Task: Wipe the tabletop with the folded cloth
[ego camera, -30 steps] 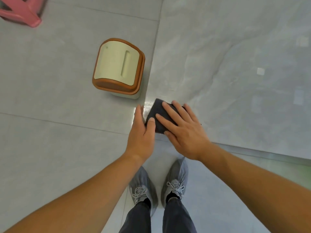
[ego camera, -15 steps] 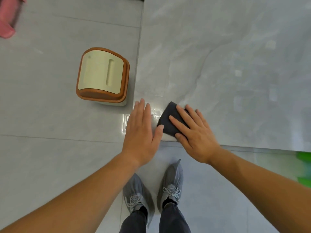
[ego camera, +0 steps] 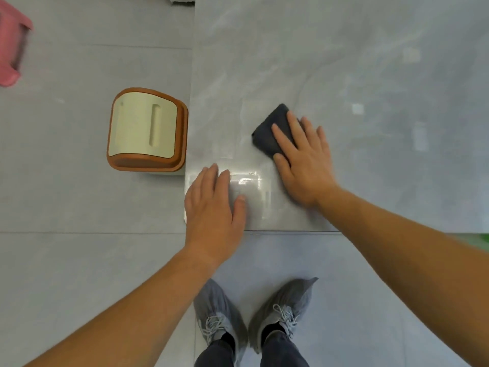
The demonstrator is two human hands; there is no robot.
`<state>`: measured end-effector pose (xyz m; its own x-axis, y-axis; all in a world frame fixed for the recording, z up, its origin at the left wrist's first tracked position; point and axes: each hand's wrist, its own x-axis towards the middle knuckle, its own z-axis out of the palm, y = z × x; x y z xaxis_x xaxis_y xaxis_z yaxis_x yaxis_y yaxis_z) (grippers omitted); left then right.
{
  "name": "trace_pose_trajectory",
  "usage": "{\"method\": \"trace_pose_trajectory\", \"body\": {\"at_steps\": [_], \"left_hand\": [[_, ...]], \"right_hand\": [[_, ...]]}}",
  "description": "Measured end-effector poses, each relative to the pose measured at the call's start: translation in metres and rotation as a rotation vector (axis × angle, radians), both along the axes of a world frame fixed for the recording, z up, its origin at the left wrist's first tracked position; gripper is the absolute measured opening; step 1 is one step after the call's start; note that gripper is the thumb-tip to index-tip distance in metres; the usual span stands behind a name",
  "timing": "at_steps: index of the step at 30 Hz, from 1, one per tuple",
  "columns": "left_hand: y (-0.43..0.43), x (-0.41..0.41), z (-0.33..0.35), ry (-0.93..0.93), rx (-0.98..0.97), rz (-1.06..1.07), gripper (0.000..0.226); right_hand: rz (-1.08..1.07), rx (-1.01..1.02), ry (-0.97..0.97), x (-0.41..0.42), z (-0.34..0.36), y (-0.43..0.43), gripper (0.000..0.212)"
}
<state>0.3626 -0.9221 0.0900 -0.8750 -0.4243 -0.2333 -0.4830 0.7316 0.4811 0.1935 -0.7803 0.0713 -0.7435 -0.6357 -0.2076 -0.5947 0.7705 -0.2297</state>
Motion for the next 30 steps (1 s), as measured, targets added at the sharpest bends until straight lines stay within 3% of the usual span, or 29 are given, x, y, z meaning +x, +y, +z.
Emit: {"method": "trace_pose_trajectory", "body": {"at_steps": [5, 11, 16, 20, 23, 30], "left_hand": [[0.022, -0.032, 0.019, 0.025, 0.078, -0.004, 0.048], [0.049, -0.074, 0.029, -0.106, 0.109, -0.113, 0.028], [0.061, -0.096, 0.035, -0.251, 0.223, 0.101, 0.025], [0.076, -0.103, 0.053, -0.177, 0.505, 0.275, 0.027], [0.098, -0.114, 0.08, -0.151, 0.64, 0.278, 0.028], [0.186, -0.146, 0.151, -0.156, 0.87, 0.203, 0.038]], "right_hand": [[0.18, -0.034, -0.101, 0.046, 0.006, 0.069, 0.056], [0.124, -0.184, -0.204, 0.051, 0.023, 0.101, 0.052], [-0.105, -0.331, -0.261, 0.056, 0.04, 0.117, 0.043], [-0.342, -0.454, -0.39, 0.062, 0.057, 0.143, 0.038], [-0.548, -0.59, -0.544, 0.062, 0.084, 0.165, 0.022], [-0.797, -0.927, -0.683, 0.043, 0.148, 0.217, 0.024]]}}
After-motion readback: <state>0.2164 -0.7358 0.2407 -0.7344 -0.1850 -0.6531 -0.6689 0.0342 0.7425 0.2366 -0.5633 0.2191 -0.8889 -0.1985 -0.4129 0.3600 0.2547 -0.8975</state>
